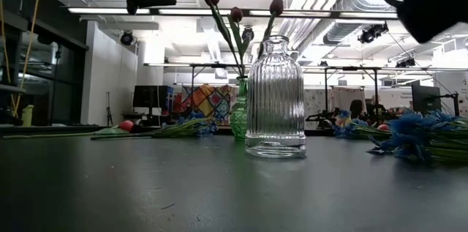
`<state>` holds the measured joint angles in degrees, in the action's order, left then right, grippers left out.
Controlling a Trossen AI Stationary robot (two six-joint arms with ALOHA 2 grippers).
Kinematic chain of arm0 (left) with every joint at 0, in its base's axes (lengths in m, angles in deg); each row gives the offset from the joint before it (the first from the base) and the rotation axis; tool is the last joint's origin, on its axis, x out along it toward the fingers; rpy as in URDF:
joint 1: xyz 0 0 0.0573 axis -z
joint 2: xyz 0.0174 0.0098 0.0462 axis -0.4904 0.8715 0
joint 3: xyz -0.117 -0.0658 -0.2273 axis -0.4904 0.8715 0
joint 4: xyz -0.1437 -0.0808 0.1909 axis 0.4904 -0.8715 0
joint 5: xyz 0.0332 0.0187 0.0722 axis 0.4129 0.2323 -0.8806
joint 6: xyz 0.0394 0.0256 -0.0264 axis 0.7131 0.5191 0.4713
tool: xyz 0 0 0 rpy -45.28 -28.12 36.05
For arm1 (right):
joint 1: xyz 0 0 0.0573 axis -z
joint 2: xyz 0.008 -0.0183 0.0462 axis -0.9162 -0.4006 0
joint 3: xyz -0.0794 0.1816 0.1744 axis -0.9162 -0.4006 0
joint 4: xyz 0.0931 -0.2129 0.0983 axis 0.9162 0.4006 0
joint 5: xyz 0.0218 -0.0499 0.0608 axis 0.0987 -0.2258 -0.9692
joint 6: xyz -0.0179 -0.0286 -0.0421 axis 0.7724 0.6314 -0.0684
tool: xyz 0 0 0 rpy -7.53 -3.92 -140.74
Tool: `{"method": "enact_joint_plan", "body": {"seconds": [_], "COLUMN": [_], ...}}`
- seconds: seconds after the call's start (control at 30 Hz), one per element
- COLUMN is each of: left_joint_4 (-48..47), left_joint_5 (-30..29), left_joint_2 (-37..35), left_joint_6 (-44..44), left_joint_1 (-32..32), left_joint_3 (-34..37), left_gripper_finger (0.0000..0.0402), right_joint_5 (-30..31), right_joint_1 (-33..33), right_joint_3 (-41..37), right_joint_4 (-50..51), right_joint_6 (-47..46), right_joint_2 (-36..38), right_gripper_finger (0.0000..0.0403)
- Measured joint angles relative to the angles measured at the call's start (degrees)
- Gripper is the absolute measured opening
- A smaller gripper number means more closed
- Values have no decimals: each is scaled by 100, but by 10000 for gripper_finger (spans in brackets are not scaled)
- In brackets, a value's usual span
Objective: Sort flowers into vase by color
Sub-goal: Put the bottom blue flowers into the right transparent vase
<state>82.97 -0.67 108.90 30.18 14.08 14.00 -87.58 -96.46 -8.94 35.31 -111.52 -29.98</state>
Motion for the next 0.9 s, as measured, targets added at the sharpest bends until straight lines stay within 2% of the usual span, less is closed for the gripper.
{"method": "enact_joint_plan", "body": {"seconds": [0.2,0.47,0.7,0.8,0.9], "left_joint_4": [0,0,0,0,2], "left_joint_5": [0,-1,-2,-2,-2], "left_joint_2": [0,0,0,0,0], "left_joint_6": [0,1,0,2,4], "left_joint_1": [0,-1,0,0,-2], "left_joint_3": [0,2,2,2,2], "left_gripper_finger": [234,234,234,234,234], "right_joint_5": [7,-5,26,87,259], "right_joint_1": [-273,-385,-383,-387,-377], "right_joint_3": [359,761,1009,1126,1275], "right_joint_4": [77,214,374,686,1389], "right_joint_6": [-478,-486,-363,-95,390], "right_joint_2": [-861,-2075,-2566,-2579,-2493], "right_gripper_finger": [261,261,254,209,109]}}
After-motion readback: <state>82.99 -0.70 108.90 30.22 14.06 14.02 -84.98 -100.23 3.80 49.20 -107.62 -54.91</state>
